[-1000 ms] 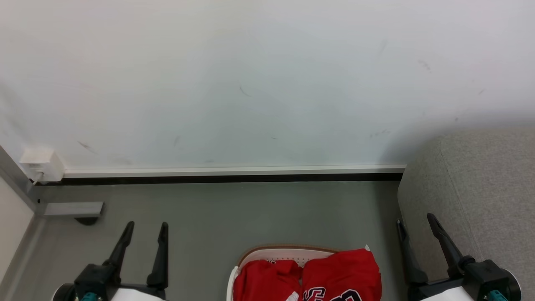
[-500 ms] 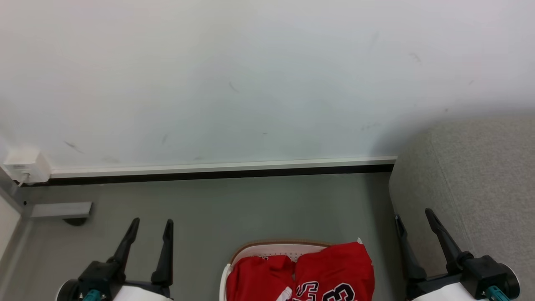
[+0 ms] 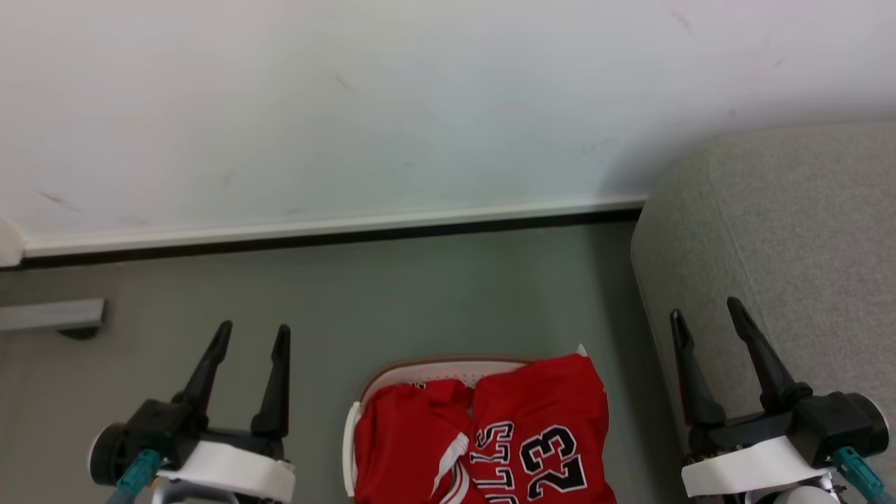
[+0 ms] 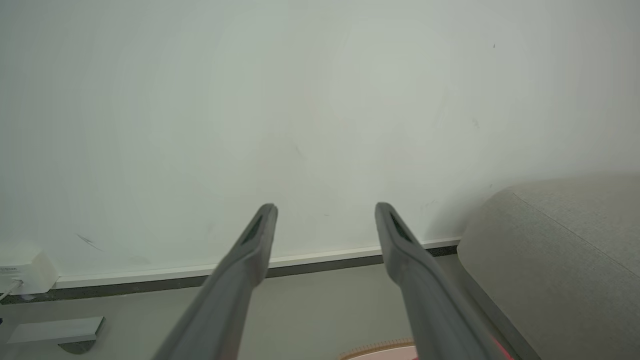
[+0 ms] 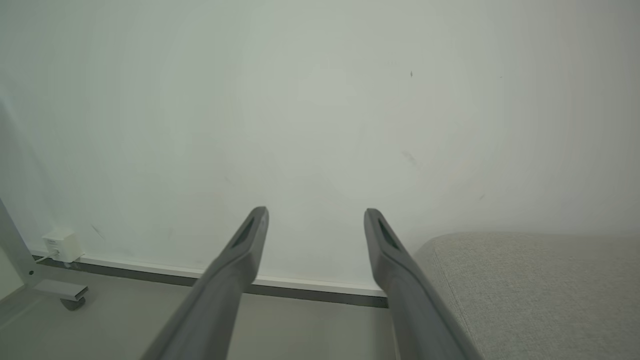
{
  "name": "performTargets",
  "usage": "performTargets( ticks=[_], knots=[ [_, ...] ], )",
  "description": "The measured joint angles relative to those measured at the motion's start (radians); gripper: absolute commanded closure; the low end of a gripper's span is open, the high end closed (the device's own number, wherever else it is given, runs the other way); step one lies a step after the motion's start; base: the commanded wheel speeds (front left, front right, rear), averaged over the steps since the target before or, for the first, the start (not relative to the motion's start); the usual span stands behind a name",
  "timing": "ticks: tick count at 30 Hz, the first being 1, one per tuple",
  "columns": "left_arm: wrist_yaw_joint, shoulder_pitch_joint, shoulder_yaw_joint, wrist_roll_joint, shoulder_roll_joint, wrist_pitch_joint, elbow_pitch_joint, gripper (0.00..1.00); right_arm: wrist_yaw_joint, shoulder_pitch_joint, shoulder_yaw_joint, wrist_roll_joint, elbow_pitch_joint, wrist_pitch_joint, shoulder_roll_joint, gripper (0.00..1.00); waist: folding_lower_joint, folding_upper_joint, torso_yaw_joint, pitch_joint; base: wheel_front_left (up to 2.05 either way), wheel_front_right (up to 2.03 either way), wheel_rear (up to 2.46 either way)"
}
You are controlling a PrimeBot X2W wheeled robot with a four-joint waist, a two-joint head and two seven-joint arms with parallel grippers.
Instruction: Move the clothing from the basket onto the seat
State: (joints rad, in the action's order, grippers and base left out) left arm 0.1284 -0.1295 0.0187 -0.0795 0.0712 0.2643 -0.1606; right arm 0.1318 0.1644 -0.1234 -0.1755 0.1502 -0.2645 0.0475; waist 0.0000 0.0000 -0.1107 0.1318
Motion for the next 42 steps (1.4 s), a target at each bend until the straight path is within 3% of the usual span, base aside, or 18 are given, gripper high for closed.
performTargets(
  ticks=[13, 28, 42],
  knots=[
    [0.003, -0.132, -0.143, -0.047, 0.111, 0.000, -0.043, 0.00, 0.000, 0.074, 0.048, 0.006, -0.091, 0.000, 0.001, 0.00, 0.0002, 0.0000, -0.059, 0.194, 0.00, 0.00, 0.00],
    [0.003, -0.351, -0.414, -0.067, 0.233, -0.010, -0.369, 0.00, 0.000, 0.130, 0.098, -0.041, -0.173, 0.000, 0.001, 0.00, 0.0001, 0.0000, -0.158, 0.386, 0.00, 0.00, 0.00],
    [0.003, -0.577, -0.741, -0.032, 0.268, -0.170, -0.611, 0.00, 0.000, 0.181, 0.059, -0.100, -0.210, 0.000, 0.002, 0.00, 0.0001, 0.0000, -0.219, 0.537, 0.00, 0.00, 0.00]
  ],
)
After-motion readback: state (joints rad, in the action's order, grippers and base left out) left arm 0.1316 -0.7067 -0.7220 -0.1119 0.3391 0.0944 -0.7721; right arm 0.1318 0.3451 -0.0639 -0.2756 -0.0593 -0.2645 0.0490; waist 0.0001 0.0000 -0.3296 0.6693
